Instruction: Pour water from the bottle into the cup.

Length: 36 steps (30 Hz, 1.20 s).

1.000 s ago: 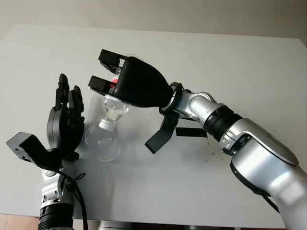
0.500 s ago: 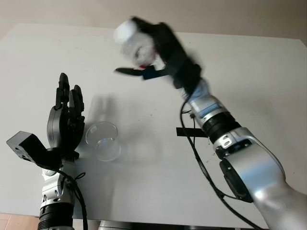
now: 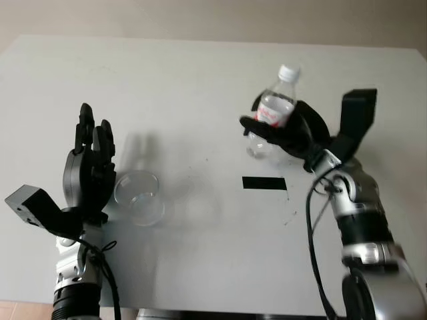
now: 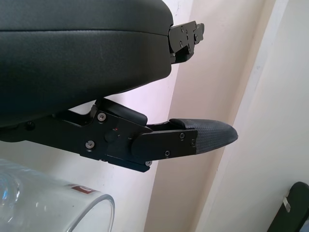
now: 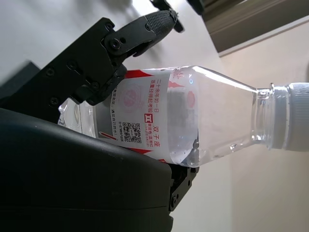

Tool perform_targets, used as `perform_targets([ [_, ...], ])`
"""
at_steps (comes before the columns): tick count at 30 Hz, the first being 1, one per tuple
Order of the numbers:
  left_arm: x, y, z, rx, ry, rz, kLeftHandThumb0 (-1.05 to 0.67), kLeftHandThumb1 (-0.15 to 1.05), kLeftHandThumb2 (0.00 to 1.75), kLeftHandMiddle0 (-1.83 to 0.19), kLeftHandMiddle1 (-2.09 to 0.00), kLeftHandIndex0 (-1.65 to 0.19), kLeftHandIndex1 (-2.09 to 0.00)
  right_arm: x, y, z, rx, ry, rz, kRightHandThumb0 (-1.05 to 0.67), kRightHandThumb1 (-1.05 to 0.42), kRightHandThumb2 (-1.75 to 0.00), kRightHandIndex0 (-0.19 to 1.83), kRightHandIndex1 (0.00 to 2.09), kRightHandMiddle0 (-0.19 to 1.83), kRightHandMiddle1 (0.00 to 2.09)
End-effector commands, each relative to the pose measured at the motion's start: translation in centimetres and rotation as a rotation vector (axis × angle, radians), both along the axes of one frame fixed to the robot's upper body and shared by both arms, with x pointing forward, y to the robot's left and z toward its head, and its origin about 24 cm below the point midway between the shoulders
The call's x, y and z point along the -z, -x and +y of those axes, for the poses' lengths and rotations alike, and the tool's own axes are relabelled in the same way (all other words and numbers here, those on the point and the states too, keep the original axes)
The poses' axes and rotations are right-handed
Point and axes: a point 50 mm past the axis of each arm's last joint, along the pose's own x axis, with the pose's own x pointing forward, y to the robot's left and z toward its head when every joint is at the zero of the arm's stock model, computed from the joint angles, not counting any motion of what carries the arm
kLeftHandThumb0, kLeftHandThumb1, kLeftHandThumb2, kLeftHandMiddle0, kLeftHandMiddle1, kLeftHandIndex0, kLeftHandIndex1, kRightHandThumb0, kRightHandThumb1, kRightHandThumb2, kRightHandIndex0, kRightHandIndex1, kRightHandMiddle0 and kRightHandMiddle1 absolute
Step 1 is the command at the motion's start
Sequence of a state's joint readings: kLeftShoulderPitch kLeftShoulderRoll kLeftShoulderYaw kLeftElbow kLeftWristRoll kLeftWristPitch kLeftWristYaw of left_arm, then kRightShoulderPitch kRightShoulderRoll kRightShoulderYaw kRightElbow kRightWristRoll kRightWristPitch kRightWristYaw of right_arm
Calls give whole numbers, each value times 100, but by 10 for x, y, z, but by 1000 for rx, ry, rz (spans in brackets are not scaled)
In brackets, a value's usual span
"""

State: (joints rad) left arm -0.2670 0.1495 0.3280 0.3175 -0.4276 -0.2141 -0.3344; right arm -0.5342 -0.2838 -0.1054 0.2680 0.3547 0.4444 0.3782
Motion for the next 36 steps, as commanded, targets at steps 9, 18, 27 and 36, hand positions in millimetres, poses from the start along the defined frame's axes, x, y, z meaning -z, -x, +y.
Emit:
perform_targets([
  [9,11,5,3,8,2,45,-74,105,47,19,-2,19,0,4,27,-2,11,49,-29,-26,-105,-24,83,209,24,209],
  [18,14,7,3,11,14,48,-73,105,50,19,-1,19,0,1,30,0,14,94,-43,-26,-105,-28,71,209,12,209],
  [27,15,7,4,10,20,53,-73,105,50,19,0,19,0,5,27,2,11,127,-51,-26,-105,-27,84,209,20,209],
  [36,14,8,6,15,13,51,-74,105,49,19,0,19,0,14,27,7,0,170,-93,-24,-105,-26,57,209,18,209],
])
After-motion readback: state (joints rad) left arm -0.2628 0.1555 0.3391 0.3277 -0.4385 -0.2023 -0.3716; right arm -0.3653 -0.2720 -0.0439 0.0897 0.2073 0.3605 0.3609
